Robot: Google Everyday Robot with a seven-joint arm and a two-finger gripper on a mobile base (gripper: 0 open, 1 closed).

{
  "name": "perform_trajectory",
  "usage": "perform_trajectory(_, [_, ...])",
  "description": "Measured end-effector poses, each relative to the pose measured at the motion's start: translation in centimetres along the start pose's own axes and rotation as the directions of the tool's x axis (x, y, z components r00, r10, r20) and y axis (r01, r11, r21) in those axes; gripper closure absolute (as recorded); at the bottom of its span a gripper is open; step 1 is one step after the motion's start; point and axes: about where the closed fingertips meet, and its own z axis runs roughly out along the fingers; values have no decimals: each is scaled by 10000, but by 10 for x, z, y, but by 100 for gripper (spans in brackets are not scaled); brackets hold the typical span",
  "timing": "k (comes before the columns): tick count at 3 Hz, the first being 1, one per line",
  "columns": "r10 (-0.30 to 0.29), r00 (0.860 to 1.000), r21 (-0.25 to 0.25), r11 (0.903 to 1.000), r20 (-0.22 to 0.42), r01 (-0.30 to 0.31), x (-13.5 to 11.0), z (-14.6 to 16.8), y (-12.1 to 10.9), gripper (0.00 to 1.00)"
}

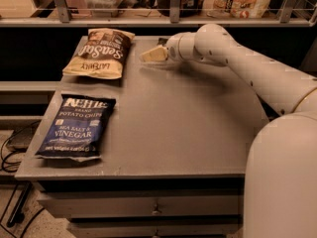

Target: Move rxbar chocolate near blue chip bag

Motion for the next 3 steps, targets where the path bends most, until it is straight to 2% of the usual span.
perform_trajectory(1, [607, 9981, -88, 9981, 119, -606, 7, 6, -4, 18])
perform_trajectory(2, [1064, 9942, -189, 9942, 173, -1060, 11, 10, -6, 40])
perform_trajectory(3, [1165, 9930, -168, 9931, 172, -1162, 11, 9, -6, 64])
